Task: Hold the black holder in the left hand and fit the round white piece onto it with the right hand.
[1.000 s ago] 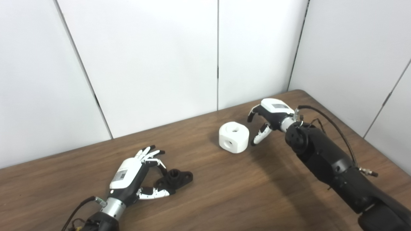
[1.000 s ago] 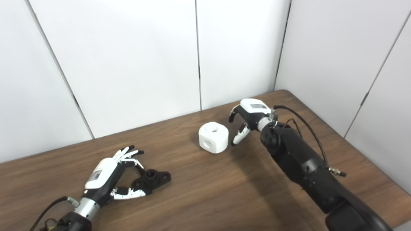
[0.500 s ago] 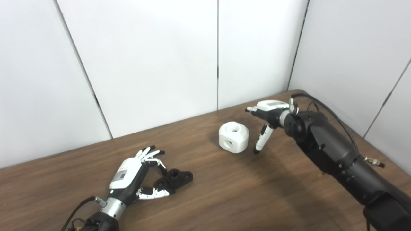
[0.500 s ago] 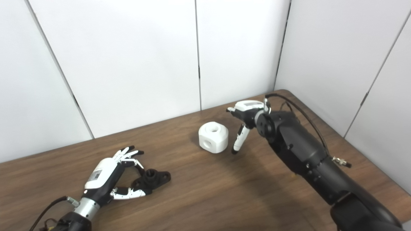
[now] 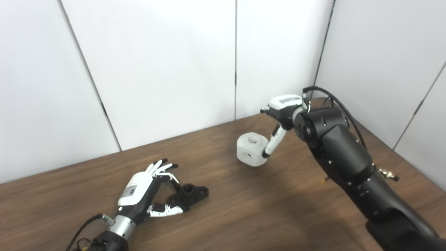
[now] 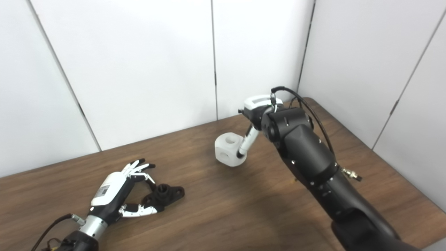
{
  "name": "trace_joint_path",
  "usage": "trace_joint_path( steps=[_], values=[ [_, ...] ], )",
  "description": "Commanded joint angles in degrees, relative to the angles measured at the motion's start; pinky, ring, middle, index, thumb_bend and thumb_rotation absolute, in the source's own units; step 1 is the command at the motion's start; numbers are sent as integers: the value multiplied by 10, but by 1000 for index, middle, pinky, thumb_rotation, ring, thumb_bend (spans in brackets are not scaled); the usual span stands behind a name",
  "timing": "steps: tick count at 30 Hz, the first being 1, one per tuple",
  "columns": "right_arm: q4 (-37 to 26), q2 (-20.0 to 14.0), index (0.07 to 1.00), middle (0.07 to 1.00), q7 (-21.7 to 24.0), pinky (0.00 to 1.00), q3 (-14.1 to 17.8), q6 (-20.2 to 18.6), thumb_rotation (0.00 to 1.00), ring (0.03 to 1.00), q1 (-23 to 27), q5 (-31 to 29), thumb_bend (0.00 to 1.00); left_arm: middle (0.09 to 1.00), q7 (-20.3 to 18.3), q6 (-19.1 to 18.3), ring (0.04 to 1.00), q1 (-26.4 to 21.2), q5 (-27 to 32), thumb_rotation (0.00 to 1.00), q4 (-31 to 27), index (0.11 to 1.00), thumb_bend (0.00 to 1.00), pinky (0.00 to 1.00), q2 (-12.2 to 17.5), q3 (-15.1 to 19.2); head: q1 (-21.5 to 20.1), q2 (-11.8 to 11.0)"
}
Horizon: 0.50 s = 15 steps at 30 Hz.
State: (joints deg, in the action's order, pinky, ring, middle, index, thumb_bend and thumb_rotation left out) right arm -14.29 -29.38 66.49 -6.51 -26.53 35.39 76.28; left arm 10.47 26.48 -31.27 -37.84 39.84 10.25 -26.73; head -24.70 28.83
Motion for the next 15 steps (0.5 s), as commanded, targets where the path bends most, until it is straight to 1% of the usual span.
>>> trace_joint_path(
  steps=[1, 3, 6, 12, 15],
  values=[
    [-23, 10, 912, 1000, 7, 716, 17, -4, 601, 975, 9, 15, 995, 884, 0, -5, 984, 55, -4, 74, 46, 475, 524, 1000, 10, -8, 0, 0],
    [-27, 22, 905, 1000, -14, 718, 25, -3, 625, 967, 0, 21, 969, 883, 1, -5, 984, 56, -3, 73, 46, 475, 524, 1000, 9, -8, 2, 1],
    [-30, 36, 882, 1000, -40, 706, 30, -2, 640, 930, -13, 31, 933, 881, 5, -5, 977, 56, -7, 74, 46, 475, 524, 1000, 8, -8, 2, 1],
    [-28, 53, 907, 1000, -51, 702, 30, -2, 691, 916, -22, 55, 928, 883, 3, -7, 982, 54, -6, 74, 49, 475, 524, 1000, 8, -8, 4, 3],
    [-29, 66, 893, 1000, -56, 691, 36, -2, 707, 908, -24, 67, 930, 884, 4, -5, 982, 53, -5, 74, 52, 475, 524, 1000, 8, -8, 2, 3]
  ],
)
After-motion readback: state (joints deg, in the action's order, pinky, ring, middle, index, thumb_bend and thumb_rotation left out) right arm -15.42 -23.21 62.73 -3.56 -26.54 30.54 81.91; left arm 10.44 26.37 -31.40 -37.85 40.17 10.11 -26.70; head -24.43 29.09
